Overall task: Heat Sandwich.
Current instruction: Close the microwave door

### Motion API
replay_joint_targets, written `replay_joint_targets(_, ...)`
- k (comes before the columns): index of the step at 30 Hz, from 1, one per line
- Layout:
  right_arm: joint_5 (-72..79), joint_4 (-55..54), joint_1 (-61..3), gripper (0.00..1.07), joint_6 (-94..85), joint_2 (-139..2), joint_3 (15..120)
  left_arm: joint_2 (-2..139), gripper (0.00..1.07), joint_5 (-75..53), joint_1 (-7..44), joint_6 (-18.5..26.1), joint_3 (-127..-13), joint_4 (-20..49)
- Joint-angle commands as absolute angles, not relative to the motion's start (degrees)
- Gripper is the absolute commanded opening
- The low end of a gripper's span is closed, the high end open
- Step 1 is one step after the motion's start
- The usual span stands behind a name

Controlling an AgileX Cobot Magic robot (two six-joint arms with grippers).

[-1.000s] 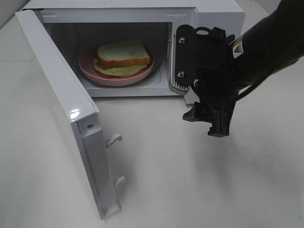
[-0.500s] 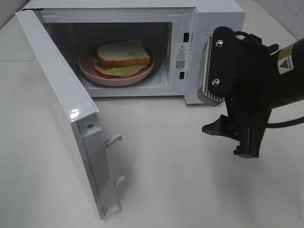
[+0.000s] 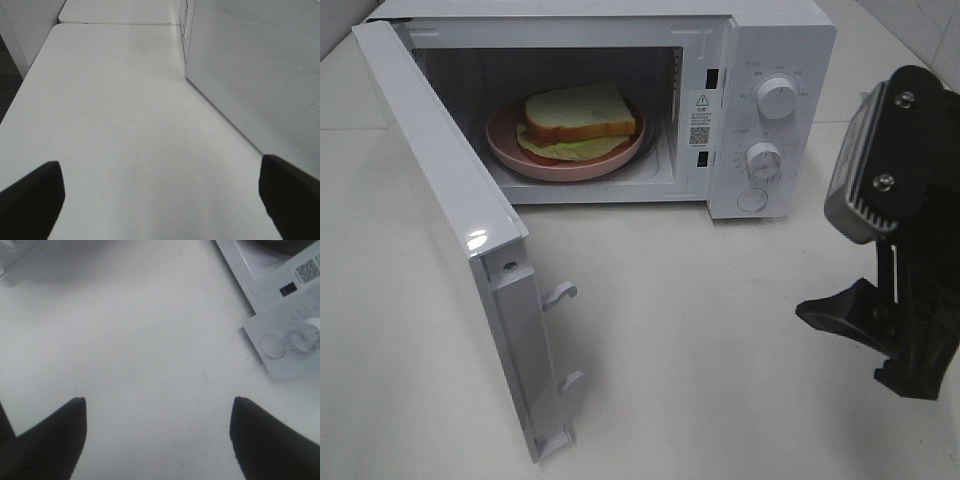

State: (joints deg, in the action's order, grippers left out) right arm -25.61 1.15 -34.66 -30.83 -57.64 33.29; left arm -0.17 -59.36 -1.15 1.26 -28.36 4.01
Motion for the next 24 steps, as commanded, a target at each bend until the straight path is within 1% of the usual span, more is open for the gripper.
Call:
replay_joint_targets(1,-28.3,1.2,-34.9,0.76,-26.6,-55.1,32.8,-1.4,1.01,-58.9,-1.3,1.0,-28.2,4.1)
replay_joint_targets(8,-36.7,1.3,-34.9,0.76,-17.0,-47.3,32.8,-1.4,1.01,-58.9,-1.3,1.0,-28.2,4.1)
replay_joint_targets(17,-45.9,1.3,-34.9,0.76,-10.7,-37.7,32.8,-1.4,1.01,-58.9,-1.3,1.0,-28.2,4.1)
replay_joint_targets(24,-54.4,1.8,-34.9,0.76,-4.3,-34.0,32.8,-1.4,1.01,-58.9,-1.3,1.0,-28.2,4.1)
